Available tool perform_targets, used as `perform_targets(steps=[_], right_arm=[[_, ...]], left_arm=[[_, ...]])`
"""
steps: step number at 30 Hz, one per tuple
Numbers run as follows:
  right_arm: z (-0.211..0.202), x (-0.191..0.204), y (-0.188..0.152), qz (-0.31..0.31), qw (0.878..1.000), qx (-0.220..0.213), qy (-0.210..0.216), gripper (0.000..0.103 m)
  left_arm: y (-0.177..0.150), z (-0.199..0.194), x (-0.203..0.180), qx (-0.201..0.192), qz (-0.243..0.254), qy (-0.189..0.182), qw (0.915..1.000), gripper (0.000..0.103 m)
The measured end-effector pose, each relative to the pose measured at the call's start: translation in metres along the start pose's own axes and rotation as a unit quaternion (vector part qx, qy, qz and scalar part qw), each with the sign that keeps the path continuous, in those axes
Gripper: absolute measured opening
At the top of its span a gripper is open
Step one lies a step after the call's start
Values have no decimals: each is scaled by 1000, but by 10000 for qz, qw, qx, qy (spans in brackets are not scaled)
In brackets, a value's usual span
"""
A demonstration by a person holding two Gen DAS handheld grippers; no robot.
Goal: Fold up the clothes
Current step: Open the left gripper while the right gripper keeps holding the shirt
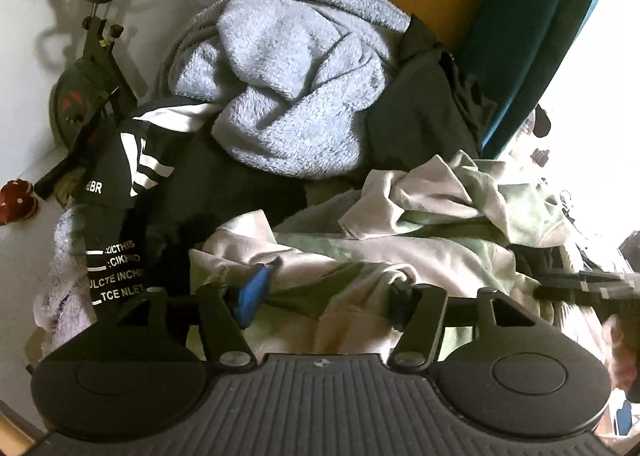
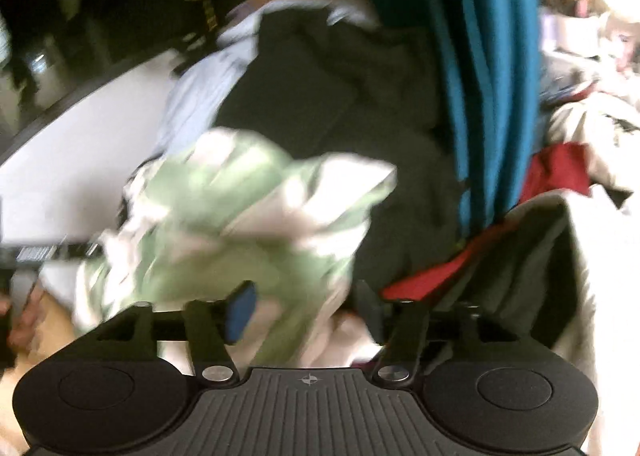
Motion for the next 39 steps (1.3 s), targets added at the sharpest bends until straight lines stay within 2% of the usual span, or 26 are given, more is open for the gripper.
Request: perform_targets(steps=[2,4,6,7,11,13,15,16,17,18,19,21,22,25,27,29,32,34,36,39], right_arm=[[-2,11,-15,-248,9994,238,52,61],[-4,15,-26,-389,9983,441,-12,71],[-8,16,-39,-375,9974,605,-95,90],[-9,14,-46,-323,9967,730,-134,94],[-4,11,-74,-245,9916,1254,-209,96],[2,11,-85,-290,9889,1429,-267,88],[6,15,-90,-342,9873,1531,-254,56],[6,16,-90,-362,9869,1556,-224,44],[5,18,-87,-392,9876,1505,-201,20],[2,19,-82,-405,9887,1431,-173,17],[-3,18,-75,-350,9913,1263,-127,15],[-15,17,-59,-197,9958,890,-51,11],[-23,15,-48,-92,9980,628,0,11],[-52,11,-15,171,9996,-201,128,10],[-77,9,11,255,9960,-838,152,10],[-101,0,37,361,9885,-1469,82,10],[-143,-21,69,533,9709,-2331,-109,10],[-155,-32,86,657,9639,-2570,-214,10],[-154,-42,94,674,9615,-2636,-383,10],[-124,-60,92,741,9681,-2293,-679,10]], left_arm=[[1,0,0,33,14,13,10000,65],[1,-1,-1,63,66,24,10000,70],[0,-1,-2,98,136,-30,9999,74],[-1,-1,-2,120,182,-93,9997,77],[-4,0,-8,257,487,-252,9982,85],[-5,3,-13,316,688,-174,9970,90],[-5,8,-19,346,861,-71,9957,90],[-5,10,-22,356,948,-20,9949,89],[-5,12,-25,334,1038,14,9940,86],[-5,12,-28,299,1130,41,9931,68],[-3,11,-30,250,1145,109,9930,45],[2,2,-31,137,1030,186,9944,26],[7,-7,-31,25,878,114,9961,23],[28,-41,-30,-475,626,-26,9969,21],[47,-67,-31,-872,520,-80,9948,21],[68,-94,-35,-1340,487,-111,9897,21],[99,-129,-49,-2008,606,-208,9775,21],[113,-138,-56,-2240,697,-184,9719,21],[121,-130,-57,-2255,751,-22,9713,21],[120,-85,-43,-1734,787,344,9811,22]])
Point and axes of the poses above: each gripper's, at about its wrist camera, not at the fingertips, and z roughly the way its jaws point, x to its left, y to its top, the point moved 7 cm from there along z, roughly the way its jaws point, and after that the axes turned 11 degrees about x, right-handed, at the moved point
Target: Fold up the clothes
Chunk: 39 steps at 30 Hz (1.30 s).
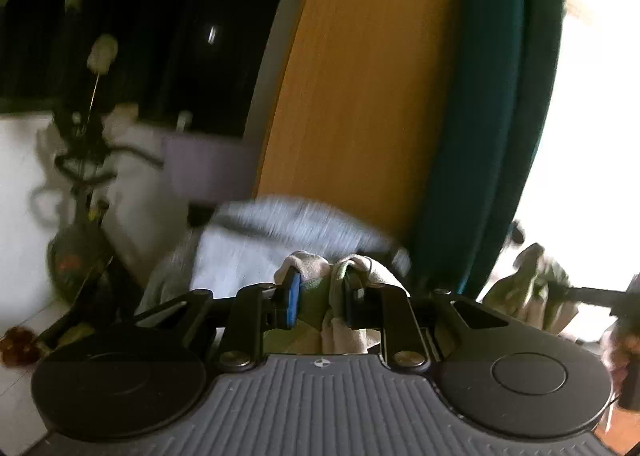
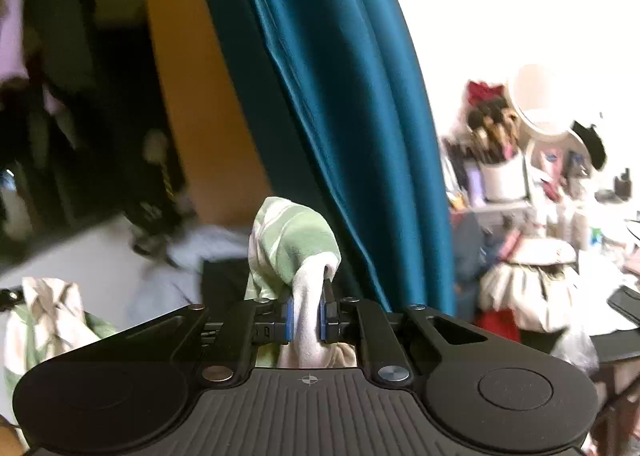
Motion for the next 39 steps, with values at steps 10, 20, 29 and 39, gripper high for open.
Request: perform_targets(steps=[10,20,29,39], right_arm=[[76,-10,-108,-407,9852,1543,-631,52],[42,3,-92,61,9911,1331,-18,93],[16,-2,-77,111,9927,1195,123,98],[36,38,-138,-1474,9713,1857,199,102]], left_arm=[[-72,46,33,1278,182,374,9909,70],[-65,-12,39,1168,-71,327,9926,90],[-117,-57,56,1346,-524,475,9884,94],[-190,3,3,2308,545,-179,9713,102]])
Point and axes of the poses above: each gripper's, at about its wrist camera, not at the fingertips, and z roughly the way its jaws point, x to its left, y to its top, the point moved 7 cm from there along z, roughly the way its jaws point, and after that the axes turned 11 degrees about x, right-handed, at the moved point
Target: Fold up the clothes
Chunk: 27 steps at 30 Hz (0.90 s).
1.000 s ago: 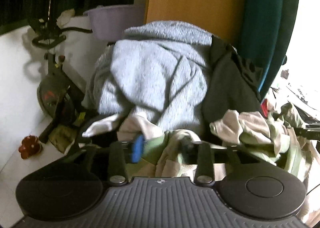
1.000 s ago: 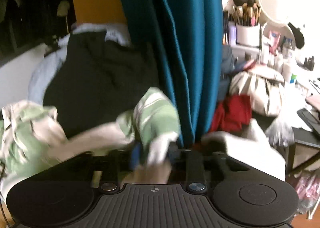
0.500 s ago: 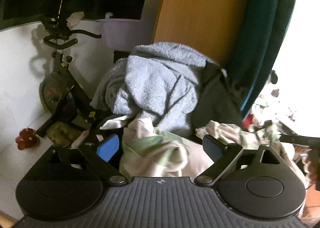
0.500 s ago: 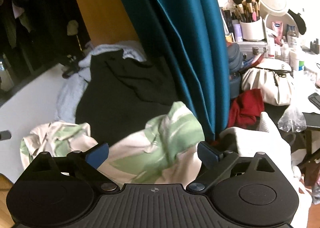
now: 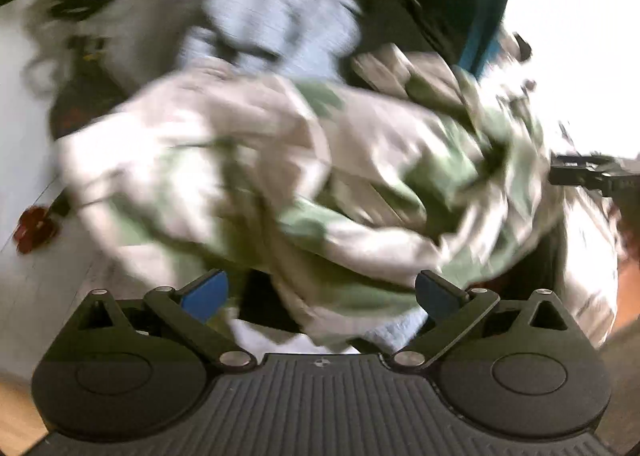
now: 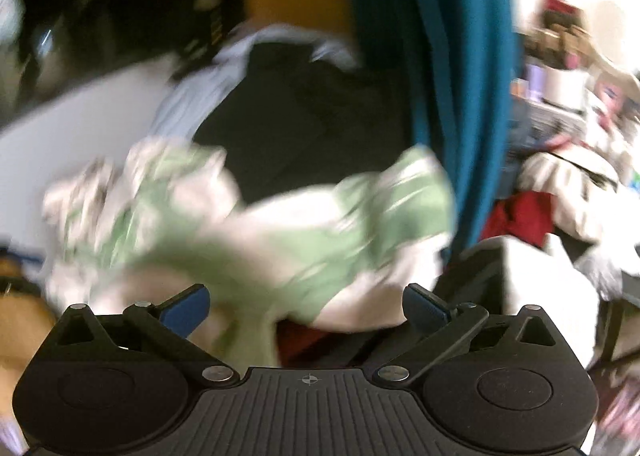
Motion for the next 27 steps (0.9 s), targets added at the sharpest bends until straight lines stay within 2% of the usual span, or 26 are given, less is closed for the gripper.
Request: perform_targets(steps=[2,4,7,8,9,10,11,13,14,16,18,21,24,27], right_arm=[[14,14,-9,-397,9990,183,-119,102],[24,22,-13,-592,9977,234,-214,102],[37,25,-9,-658,9968,236,-397,102],[39,25,-6,-655,9966,225,-454,102],[41,24,-3,-653,9963,214,-512,102],[42,24,0,-651,9961,196,-564,102],[42,25,2,-649,9960,150,-592,102],[40,27,6,-624,9966,77,-536,98],[39,28,7,-606,9970,47,-472,92],[38,31,9,-569,9980,43,-271,73],[39,33,10,-535,9985,96,1,44],[39,36,14,-516,9983,75,247,23],[28,35,19,-332,9983,-163,443,17],[4,22,30,149,9961,-665,554,15]], left_arm=[[2,22,-12,118,507,340,9981,102],[7,41,-21,183,1035,830,9910,102],[19,55,-21,154,1303,1346,9822,102],[23,53,-20,95,1215,1245,9847,100],[27,49,-18,20,1098,1076,9881,88],[30,44,-17,-52,979,854,9915,69],[32,38,-15,-121,831,684,9941,62],[35,26,-8,-266,505,459,9973,22],[37,20,-4,-356,304,369,9982,17],[41,9,2,-547,-89,140,9984,12],[48,1,4,-717,-350,-92,9968,11],[59,-8,-4,-919,-387,-202,9948,9],[74,-21,-15,-1239,-403,-400,9907,8],[95,-35,-19,-1576,-413,-636,9846,8]])
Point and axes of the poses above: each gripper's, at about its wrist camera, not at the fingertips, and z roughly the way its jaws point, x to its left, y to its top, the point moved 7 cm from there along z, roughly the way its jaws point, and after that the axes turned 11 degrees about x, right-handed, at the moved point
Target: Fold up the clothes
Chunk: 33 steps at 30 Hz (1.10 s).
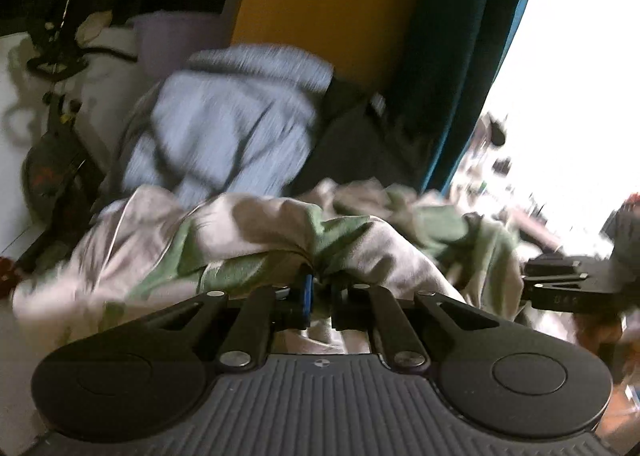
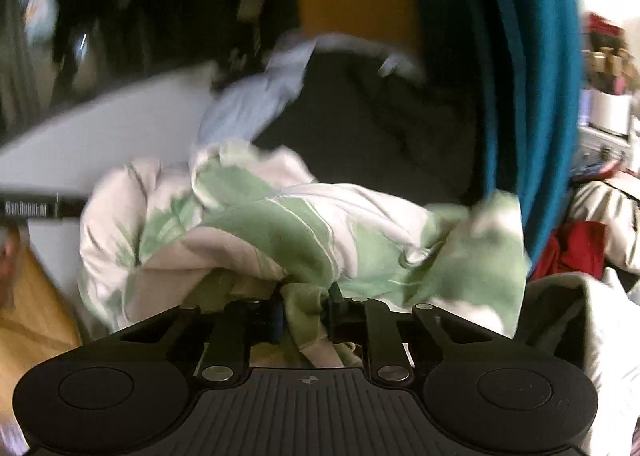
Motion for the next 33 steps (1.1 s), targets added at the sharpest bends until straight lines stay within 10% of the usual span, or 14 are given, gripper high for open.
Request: perform_targets(steps=[4,16,23,33], right_arm=[[-26,-19,27,459,9965,-674,-176,14],[35,-29,4,2,9963,380,-770,34],[30,-24,11,-501,9929,75,-1075,93],[50,-41,11,-338,9940,341,-980,90]], left_arm=[[27,17,-14,-180,-3,-180,9997,8],[13,64,-6,635,-107,206,9977,10],[18,73,-4,775,-210,252,9965,12],[18,76,-4,847,-260,277,9957,12]])
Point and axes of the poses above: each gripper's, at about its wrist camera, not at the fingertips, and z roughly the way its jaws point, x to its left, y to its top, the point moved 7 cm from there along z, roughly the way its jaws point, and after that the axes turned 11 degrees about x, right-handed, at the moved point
